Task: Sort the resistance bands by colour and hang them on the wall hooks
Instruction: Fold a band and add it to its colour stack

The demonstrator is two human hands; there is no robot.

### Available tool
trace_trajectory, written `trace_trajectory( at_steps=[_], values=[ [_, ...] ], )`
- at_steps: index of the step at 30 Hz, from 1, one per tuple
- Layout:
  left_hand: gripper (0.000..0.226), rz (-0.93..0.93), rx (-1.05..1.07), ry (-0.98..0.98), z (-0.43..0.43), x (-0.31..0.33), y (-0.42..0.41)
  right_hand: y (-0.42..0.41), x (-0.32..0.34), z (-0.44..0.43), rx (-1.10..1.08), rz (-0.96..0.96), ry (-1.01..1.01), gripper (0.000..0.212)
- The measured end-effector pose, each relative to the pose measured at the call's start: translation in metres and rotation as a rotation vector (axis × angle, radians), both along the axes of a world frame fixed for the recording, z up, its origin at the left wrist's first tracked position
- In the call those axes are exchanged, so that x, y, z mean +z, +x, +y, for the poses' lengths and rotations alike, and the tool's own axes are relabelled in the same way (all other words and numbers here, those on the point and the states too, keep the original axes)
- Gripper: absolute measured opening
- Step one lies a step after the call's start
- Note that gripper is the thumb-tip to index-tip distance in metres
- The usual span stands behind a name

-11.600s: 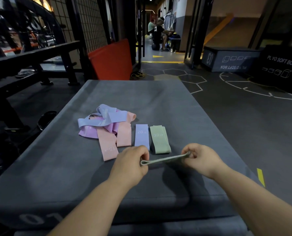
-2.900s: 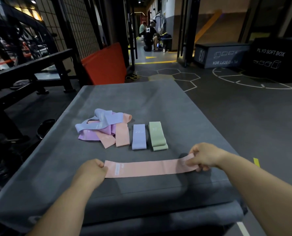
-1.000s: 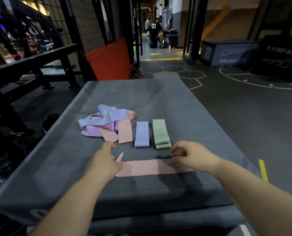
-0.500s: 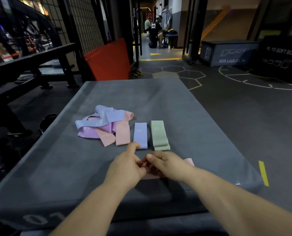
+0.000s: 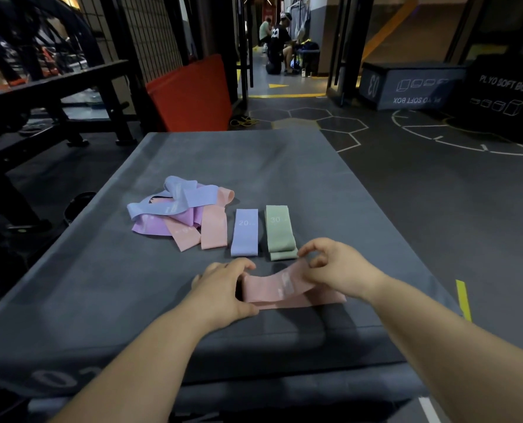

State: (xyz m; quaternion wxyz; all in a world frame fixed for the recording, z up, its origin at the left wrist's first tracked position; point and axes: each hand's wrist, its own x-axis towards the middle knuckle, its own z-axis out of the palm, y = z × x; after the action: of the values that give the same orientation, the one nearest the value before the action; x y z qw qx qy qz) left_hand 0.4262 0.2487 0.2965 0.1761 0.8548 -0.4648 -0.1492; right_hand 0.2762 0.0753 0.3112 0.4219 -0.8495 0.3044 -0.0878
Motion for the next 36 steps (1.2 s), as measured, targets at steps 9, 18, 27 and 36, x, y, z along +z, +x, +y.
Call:
trace_trajectory(
  at_steps=[9, 18, 27, 36],
  values=[
    [0.064, -0.005, -0.030, 0.006, -0.007, -0.001, -0.004, -0.019, 0.005, -0.015, -0.056, 0.132, 0.005, 0.023],
    [0.051, 0.031, -0.030, -0.034, -0.011, -0.001, -0.008, -0.027, 0.002, -0.025, -0.084, 0.262, -0.084, 0.019],
    [0.034, 0.004, -0.087, -0.024, -0.013, -0.007, -0.001, -0.025, 0.001, -0.025, -0.045, 0.327, -0.146, 0.023],
    [0.031, -0.044, -0.090, -0.015, -0.012, -0.010, 0.000, -0.024, -0.003, -0.024, -0.060, 0.365, -0.196, 0.022]
  ],
)
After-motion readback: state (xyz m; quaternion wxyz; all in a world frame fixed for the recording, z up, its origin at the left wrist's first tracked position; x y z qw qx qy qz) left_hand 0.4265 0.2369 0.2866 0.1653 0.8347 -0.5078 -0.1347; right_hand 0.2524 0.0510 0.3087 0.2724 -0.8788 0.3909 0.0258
